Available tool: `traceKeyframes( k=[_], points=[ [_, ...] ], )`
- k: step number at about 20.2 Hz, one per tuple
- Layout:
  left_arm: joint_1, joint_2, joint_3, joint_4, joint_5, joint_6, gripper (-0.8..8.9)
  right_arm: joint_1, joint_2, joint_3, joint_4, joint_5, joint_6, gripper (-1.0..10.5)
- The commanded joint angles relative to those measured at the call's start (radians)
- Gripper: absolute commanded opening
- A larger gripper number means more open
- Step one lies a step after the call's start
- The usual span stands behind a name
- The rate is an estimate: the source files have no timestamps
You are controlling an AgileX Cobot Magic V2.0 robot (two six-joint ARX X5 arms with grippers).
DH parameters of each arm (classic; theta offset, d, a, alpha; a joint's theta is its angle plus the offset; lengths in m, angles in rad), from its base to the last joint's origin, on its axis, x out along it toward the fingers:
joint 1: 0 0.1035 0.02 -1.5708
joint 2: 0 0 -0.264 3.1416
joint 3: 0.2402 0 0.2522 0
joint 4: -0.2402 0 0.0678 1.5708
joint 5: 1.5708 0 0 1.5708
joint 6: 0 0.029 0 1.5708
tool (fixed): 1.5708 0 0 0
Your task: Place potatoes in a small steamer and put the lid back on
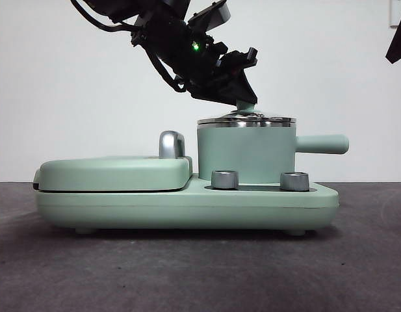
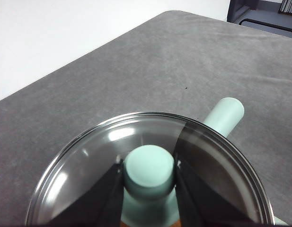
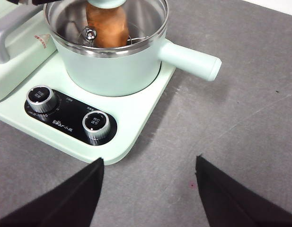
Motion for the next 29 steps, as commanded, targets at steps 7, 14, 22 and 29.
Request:
traceKeyframes(
  k=[7,14,22,29],
  points=[
    [-0.002,0.038,0.011,-0.026,-0.001,0.003,1.91,0.005,0.006,0.004,0.003,0.004,-0.011,3.1],
    [0.002,-0.013,0.011,-0.054,-0.001,-0.039,2.49,0.005,0.006,0.004,0.003,0.004,-0.011,3.1],
    [0.113,-0.229,0.01,-0.3,0.138,-0.207,2.49,0.005,0.006,0.004,0.006,-0.004,-0.009,3.1],
    [0.248,-0.412,-0.06,-0.487,0.19,-0.147,2.48,0.005,0.006,0.004,0.006,-0.061,0.0,3.1]
  ],
)
